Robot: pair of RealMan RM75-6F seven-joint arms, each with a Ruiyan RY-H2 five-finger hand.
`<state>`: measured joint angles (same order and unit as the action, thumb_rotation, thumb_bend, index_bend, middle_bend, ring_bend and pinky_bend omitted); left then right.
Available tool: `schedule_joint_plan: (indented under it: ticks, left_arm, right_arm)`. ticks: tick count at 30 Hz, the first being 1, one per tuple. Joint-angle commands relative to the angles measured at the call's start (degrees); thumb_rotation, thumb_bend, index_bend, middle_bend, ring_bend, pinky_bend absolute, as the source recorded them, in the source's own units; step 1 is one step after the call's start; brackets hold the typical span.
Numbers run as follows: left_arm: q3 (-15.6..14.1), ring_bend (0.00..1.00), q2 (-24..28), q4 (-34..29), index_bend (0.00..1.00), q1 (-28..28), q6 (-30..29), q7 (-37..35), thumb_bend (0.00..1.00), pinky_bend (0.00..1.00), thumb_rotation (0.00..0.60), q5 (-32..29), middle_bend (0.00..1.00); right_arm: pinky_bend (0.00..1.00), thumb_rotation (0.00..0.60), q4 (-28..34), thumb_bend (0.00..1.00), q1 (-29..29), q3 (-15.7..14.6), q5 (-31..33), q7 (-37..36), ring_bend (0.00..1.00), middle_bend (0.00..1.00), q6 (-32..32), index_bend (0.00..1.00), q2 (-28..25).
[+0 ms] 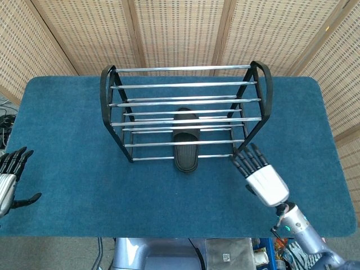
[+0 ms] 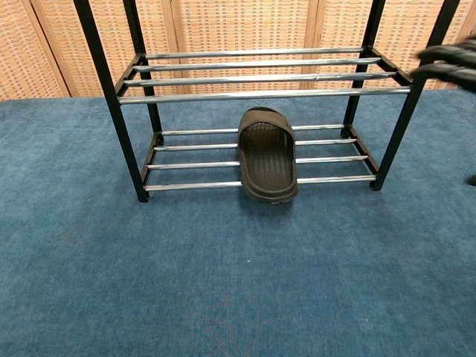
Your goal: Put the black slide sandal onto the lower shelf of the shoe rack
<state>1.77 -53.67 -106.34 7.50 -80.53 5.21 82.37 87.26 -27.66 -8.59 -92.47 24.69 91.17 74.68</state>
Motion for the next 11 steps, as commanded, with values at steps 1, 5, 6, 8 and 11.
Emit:
schedule_joint_plan:
  ticks: [1, 5, 6, 8, 11]
  left_arm:
    - [-0.3, 0.0, -0.8, 0.1, 0.0, -0.8, -1.6, 0.7, 0.18, 0.0, 0.6, 1.6, 0.0]
    - [-0.7, 0.0, -1.3, 0.1, 0.0, -1.5, -3.4, 1.3, 0.18, 0.0, 0.6, 3.6, 0.0]
    - [-0.8, 0.0, -1.5, 0.1, 0.0, -1.6, -3.7, 1.6, 0.18, 0.0, 0.6, 4.0, 0.0]
    - [-1.0, 0.0, -1.6, 0.0, 0.0, -1.9, -4.1, 2.0, 0.18, 0.0, 0.6, 4.4, 0.0]
    - [-1.2, 0.0, -1.9, -0.2, 0.0, -2.2, -4.7, 2.6, 0.18, 0.0, 0.6, 5.1, 0.0]
  right_arm:
    - [0.0, 0.6, 5.3, 0.0, 7.1, 0.0, 6.3, -7.1, 0.0, 0.0, 4.1, 0.0, -3.1]
    - [0.0, 0.6, 6.6, 0.0, 10.5, 1.2, 9.6, -11.8, 0.0, 0.0, 5.6, 0.0, -4.9]
    - [0.0, 0.6, 6.9, 0.0, 11.2, 1.7, 10.2, -12.6, 0.0, 0.0, 5.9, 0.0, -5.2]
    - [0.0, 0.6, 7.7, 0.0, 12.2, 2.4, 11.3, -14.1, 0.0, 0.0, 6.2, 0.0, -5.6]
    - [0.0, 0.6, 8.7, 0.0, 13.1, 3.2, 12.4, -15.4, 0.0, 0.0, 5.9, 0.0, -6.5]
